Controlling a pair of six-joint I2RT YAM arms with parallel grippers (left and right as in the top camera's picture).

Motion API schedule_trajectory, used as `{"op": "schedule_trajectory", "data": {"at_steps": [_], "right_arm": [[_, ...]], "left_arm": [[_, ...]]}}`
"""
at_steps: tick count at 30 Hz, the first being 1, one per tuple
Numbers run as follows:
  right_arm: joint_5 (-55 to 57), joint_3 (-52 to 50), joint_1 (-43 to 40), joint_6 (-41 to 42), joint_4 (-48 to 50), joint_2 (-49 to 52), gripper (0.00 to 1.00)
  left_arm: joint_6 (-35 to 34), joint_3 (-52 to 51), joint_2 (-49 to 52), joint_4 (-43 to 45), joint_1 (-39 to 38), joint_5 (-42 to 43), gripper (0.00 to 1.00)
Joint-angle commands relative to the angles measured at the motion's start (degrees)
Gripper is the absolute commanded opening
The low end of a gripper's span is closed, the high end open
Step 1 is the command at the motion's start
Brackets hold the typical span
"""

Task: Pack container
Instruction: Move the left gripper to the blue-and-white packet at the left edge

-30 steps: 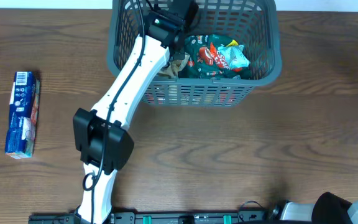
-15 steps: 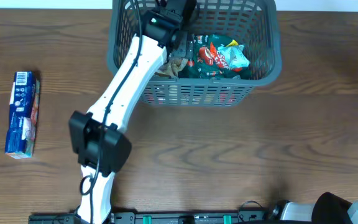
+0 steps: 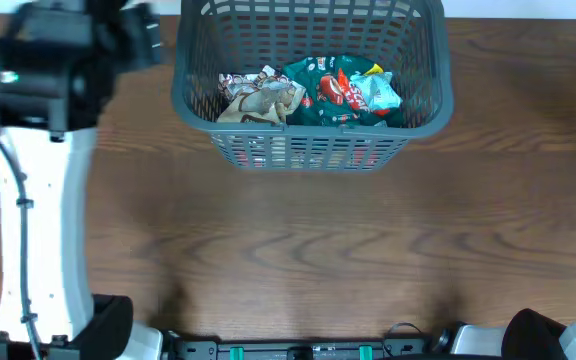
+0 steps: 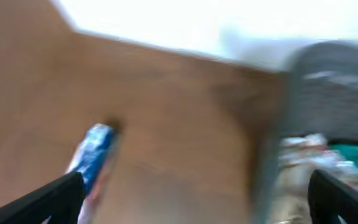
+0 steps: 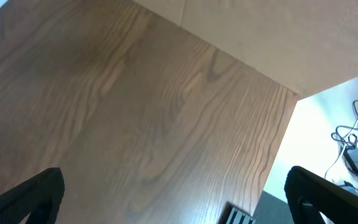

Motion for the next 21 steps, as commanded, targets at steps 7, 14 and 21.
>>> {"op": "schedule_trajectory", "data": {"at_steps": [7, 14, 21], "right_arm": [[0.6, 0.0, -0.4, 1.0, -0.1, -0.6, 0.99], [0.6, 0.0, -0.4, 1.0, -0.1, -0.6, 0.99], [0.6, 0.0, -0.4, 1.0, -0.1, -0.6, 0.99]], "left_arm": [[1.2, -1.2, 3.3, -11.6, 15.2, -1.0, 0.99], [1.2, -6.1, 3.5, -11.4, 24.7, -1.0, 0.99], [7.6, -16.9, 3.5, -6.1, 29.6, -0.5, 0.99]]}}
